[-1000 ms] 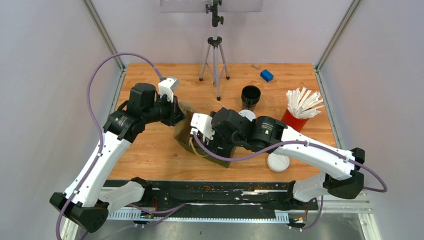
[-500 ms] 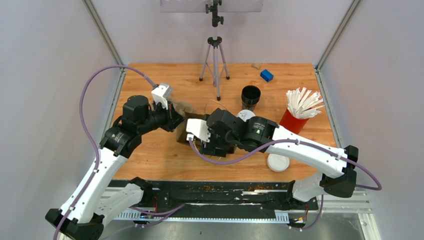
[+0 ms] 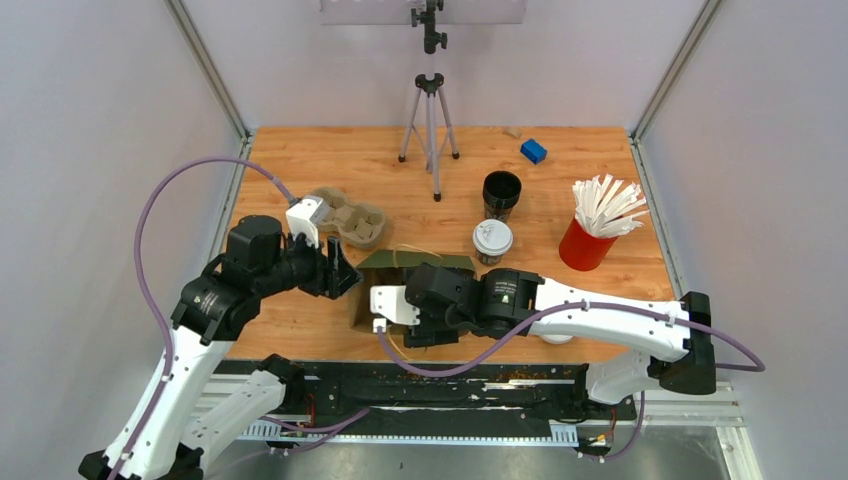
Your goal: Pack the takeout coffee
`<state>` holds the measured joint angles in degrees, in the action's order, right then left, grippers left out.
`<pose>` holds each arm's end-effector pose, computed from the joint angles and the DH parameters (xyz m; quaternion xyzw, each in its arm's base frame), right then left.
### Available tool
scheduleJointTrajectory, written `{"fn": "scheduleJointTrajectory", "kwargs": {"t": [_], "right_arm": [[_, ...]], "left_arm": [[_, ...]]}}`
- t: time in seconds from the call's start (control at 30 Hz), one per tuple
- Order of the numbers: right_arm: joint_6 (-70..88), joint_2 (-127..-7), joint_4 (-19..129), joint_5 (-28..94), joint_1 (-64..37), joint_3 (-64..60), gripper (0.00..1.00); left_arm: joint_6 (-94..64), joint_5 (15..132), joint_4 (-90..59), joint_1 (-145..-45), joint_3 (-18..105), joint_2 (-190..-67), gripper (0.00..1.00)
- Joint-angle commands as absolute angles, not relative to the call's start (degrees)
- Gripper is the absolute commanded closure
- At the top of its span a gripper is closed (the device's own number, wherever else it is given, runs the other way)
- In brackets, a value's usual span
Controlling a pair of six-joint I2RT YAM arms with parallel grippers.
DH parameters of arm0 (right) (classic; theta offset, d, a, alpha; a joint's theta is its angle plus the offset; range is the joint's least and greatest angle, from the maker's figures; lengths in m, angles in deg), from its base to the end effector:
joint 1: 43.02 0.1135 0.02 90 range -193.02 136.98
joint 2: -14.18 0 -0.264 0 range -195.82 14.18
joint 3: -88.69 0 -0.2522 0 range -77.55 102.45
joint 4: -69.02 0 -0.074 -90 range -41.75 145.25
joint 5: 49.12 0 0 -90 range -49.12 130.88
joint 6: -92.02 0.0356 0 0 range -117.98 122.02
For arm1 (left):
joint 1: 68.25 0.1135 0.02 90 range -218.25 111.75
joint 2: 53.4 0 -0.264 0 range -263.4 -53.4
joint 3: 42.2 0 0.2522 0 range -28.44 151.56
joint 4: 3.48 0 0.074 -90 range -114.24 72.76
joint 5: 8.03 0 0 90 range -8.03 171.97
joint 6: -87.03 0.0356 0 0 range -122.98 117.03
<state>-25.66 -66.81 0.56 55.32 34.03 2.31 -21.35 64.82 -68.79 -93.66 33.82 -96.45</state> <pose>0.0727 0.2764 0.3396 -0.7284 0.6083 0.0126 0.3150 0.1129 -0.0652 0.3732 0.1249 0.8602 -0.2990 0.3937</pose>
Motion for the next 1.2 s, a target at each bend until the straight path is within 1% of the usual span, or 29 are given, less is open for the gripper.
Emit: {"fn": "scheduleJointTrajectory", "kwargs": {"t": [0.0,0.23,0.37,0.53,0.6,0.7,0.77,0.87,1.17], "right_arm": [[-26.2,-64.0,4.7,58.8,34.6,1.2,0.27],[-26.3,-64.9,6.3,57.9,34.6,2.1,0.27],[-26.5,-64.8,8.0,56.7,34.7,1.8,0.27],[-28.8,-64.2,11.1,55.8,34.6,-0.4,0.27],[-30.3,-64.2,12.8,55.5,34.7,-1.4,0.27],[-32.6,-64.9,15.6,55.1,34.6,-1.8,0.27],[-33.9,-65.9,17.3,55.0,34.6,-2.2,0.27],[-35.6,-67.0,19.6,54.8,34.7,-3.4,0.27],[-37.1,-68.2,21.3,52.0,34.2,-3.1,0.26]], "left_arm": [[-22.5,62.9,-74.9,-93.6,35.5,-93.8,0.3],[-21.7,60.5,-77.4,-93.7,35.3,-93.3,0.29],[-22.0,60.6,-75.7,-93.7,34.2,-93.0,0.34],[-22.9,59.6,-73.0,-93.7,31.9,-93.1,0.46],[-22.9,58.8,-72.4,-93.7,30.8,-93.1,0.57],[-22.4,57.7,-72.1,-93.7,29.8,-92.7,0.79],[-22.1,57.2,-71.7,-93.7,29.2,-92.2,0.88],[-20.4,56.1,-70.9,-93.7,28.6,-91.2,0.99],[-14.6,56.9,-69.4,-93.7,25.8,-89.0,1.0]]}}
